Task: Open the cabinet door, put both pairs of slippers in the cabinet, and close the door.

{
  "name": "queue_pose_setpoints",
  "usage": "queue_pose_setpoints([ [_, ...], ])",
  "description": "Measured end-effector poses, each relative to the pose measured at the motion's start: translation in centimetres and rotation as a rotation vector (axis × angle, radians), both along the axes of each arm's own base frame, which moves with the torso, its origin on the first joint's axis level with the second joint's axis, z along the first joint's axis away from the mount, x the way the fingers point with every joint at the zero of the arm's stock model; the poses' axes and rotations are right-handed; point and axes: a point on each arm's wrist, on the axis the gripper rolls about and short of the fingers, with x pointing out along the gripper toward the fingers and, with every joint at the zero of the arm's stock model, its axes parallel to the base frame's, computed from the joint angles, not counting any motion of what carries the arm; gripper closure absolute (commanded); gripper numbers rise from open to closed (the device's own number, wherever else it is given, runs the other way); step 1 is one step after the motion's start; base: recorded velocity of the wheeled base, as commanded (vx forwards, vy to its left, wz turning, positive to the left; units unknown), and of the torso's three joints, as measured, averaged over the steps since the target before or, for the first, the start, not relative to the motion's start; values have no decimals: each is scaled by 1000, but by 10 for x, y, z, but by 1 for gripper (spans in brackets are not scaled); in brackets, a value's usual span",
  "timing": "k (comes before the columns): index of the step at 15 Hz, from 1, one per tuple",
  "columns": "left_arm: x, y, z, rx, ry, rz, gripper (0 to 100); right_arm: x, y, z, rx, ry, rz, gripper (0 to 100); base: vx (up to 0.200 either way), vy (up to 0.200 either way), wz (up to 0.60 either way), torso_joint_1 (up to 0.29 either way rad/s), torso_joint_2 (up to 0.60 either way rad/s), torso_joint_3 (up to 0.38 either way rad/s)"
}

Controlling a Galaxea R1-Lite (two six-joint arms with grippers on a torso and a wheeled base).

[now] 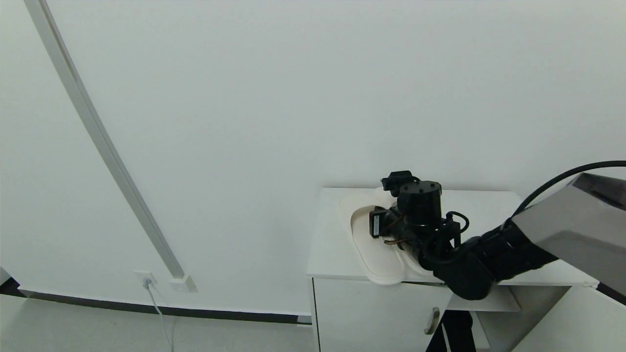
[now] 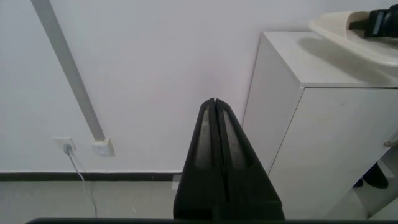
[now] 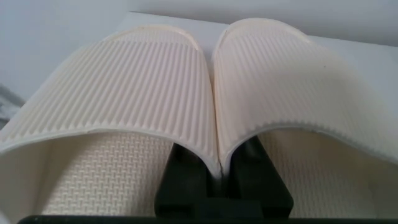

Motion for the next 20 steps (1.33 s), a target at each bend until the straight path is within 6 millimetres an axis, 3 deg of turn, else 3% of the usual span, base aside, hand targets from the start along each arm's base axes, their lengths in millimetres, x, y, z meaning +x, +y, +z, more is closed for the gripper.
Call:
queue_pose_setpoints([
  [6, 0, 0, 0, 0, 0, 0, 100, -89, -16, 11, -27, 24, 279, 100, 0, 0, 0, 0, 0, 0],
  [9, 0, 0, 0, 2, 0, 0, 100, -118, -22, 14, -29, 6, 359, 100, 0, 0, 0, 0, 0, 0],
  [12, 0, 0, 0, 2, 0, 0, 100, -124, -25, 15, -25, 4, 365, 100, 0, 0, 0, 0, 0, 0],
  [20, 0, 0, 0, 0, 0, 0, 100, -127, -26, 18, -21, -5, 365, 100, -200, 0, 0, 2, 4, 4],
])
